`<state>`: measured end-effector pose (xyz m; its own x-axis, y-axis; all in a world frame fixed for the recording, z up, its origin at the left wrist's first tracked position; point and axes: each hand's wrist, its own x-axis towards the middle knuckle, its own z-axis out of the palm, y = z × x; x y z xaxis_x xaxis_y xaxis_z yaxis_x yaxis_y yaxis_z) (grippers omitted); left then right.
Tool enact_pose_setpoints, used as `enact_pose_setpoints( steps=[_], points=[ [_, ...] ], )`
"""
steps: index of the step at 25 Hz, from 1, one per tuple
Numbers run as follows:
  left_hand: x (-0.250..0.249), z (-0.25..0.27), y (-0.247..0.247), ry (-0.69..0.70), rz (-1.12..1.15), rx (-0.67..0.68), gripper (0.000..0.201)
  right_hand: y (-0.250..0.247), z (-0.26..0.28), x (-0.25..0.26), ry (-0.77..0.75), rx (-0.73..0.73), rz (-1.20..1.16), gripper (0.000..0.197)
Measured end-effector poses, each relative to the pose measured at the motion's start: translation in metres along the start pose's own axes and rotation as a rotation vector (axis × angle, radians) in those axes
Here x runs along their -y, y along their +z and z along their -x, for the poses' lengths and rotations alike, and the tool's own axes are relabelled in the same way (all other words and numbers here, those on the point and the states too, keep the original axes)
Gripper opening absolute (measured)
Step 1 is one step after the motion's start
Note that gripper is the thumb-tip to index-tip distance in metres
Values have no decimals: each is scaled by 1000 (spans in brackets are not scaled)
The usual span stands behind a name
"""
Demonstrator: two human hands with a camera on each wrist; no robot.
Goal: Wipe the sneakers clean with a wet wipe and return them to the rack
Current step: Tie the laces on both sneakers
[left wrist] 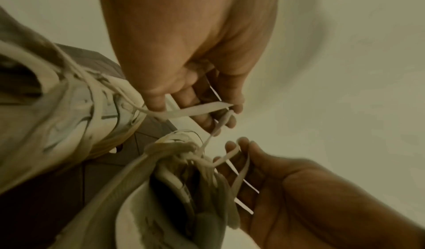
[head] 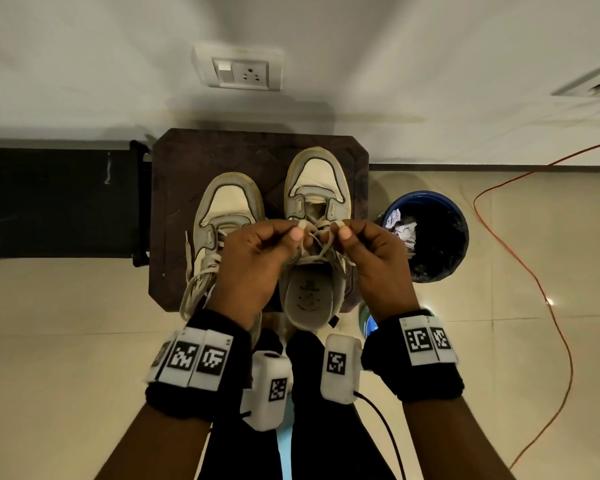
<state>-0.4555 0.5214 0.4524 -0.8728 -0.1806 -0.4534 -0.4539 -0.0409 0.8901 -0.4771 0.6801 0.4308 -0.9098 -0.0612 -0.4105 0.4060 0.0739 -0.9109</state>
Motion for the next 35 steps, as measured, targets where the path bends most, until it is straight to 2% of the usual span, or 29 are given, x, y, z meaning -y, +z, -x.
enact_pose_setpoints(
  steps=[3, 5, 9, 11, 14, 18, 22, 25, 27, 29, 32, 35],
  points=[
    [1, -7, 11, -3, -65, -33, 5, 3, -2, 6, -1, 25, -45, 14],
    [2, -9, 15, -25, -104, 2, 12, 4, -3, 7, 8, 48, -62, 20],
    [-1, -9, 18, -63, -57, 154, 24, 3, -6, 3, 29, 52, -73, 30],
    [-3, -9, 20, -108, -46, 177, 23, 2, -5, 3, 54, 42, -121, 26],
    [-2, -10, 19, -211, -29, 149, 39, -1, -5, 2, 47, 46, -150, 21],
    [-2, -15, 24, -172, -37, 79, 18, -5, -6, 4, 59, 150, -211, 27],
    [-1, -15, 26, -166, 33, 53, 18, -4, -7, 7, 82, 67, -132, 8],
    [-3, -11, 20, -180, 96, 86, 10, 2, -6, 7, 106, 49, -123, 13],
    [-2, -12, 15, -193, 110, 113, 23, 4, -6, 7, 122, 79, -110, 14],
    [-3, -14, 11, -127, 11, 161, 10, 4, -7, 7, 116, 105, -50, 9],
    [-1, -17, 5, 32, -266, 222, 25, 3, -8, 7, 119, 133, -8, 7],
    [-3, -17, 4, 282, -762, 211, 32, 3, -9, 8, 128, 162, -27, 8]
  ],
)
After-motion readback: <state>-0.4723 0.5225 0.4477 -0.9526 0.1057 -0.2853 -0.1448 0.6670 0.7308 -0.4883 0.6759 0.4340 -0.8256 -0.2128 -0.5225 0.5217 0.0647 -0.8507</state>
